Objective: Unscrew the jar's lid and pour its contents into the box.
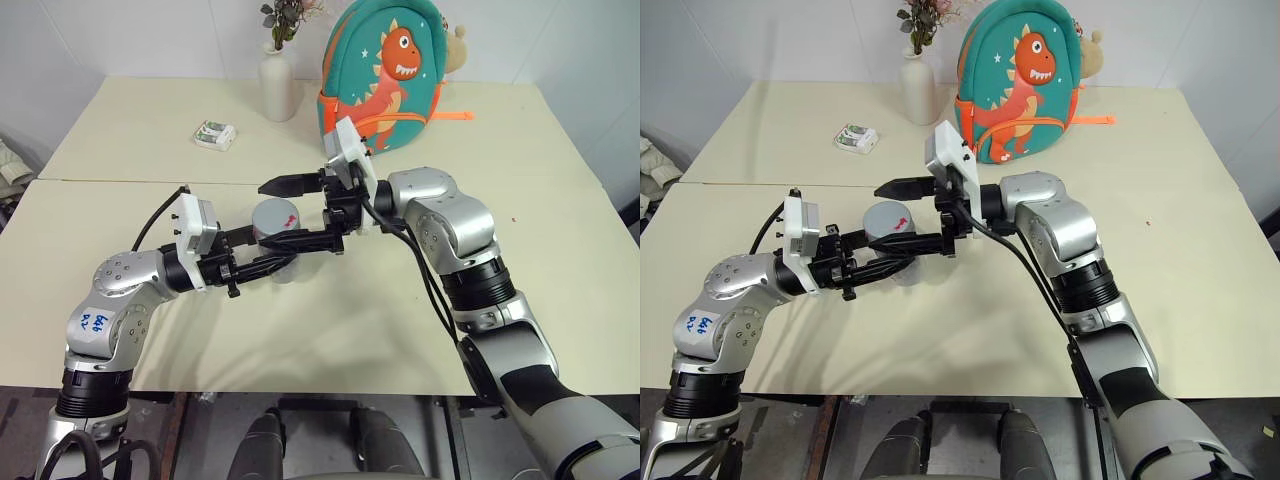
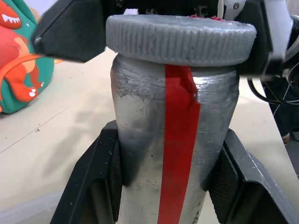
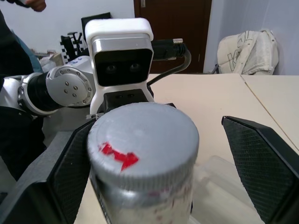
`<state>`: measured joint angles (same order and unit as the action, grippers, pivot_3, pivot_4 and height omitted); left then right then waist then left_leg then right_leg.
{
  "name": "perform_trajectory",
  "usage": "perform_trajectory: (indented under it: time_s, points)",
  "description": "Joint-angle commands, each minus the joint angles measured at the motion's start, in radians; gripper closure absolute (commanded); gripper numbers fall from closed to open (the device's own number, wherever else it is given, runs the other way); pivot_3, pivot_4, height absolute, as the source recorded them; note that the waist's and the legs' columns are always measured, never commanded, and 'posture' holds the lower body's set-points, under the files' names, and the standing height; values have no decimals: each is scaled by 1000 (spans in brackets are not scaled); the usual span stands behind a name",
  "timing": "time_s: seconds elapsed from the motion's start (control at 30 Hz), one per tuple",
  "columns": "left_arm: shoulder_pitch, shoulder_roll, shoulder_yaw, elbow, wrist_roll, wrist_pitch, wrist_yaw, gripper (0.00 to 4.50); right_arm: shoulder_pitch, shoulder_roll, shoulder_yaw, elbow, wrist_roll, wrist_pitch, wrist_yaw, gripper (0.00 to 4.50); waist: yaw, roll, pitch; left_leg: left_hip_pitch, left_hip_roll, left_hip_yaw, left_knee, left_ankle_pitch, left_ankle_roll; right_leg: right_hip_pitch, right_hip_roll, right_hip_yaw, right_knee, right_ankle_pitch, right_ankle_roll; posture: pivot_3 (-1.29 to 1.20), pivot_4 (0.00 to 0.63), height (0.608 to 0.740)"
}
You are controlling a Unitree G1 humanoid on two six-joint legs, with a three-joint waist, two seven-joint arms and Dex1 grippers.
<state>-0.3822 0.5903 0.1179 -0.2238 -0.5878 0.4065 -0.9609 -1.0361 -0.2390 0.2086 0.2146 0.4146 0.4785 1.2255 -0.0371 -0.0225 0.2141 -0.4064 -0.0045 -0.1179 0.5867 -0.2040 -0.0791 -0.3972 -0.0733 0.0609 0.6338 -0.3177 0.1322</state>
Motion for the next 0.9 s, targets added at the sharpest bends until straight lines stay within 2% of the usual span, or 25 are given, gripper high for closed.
perform_trajectory:
  time_s: [0.03, 0.57, 0.9]
  points:
    - [-13, 1, 7, -27, -21, -3, -2, 2506, -49, 16, -24, 11, 2, -27, -12, 49, 0, 0, 0, 0, 0, 0, 0, 0, 0, 0, 0, 0, 0, 0, 0, 0, 150, 740]
    - [-5, -11, -1, -32, -19, -21, 8, 2506, -47, -105, -73, 100, 1, -46, 32, 49, -1, 0, 0, 0, 0, 0, 0, 0, 0, 0, 0, 0, 1, 0, 0, 0, 150, 740]
    - [0, -17, 3, -31, -17, -28, 8, 2506, -49, -192, -84, 175, -1, -57, 135, 49, 1, 0, 0, 0, 0, 0, 1, 0, 0, 0, 0, 0, 0, 0, 0, 0, 150, 740]
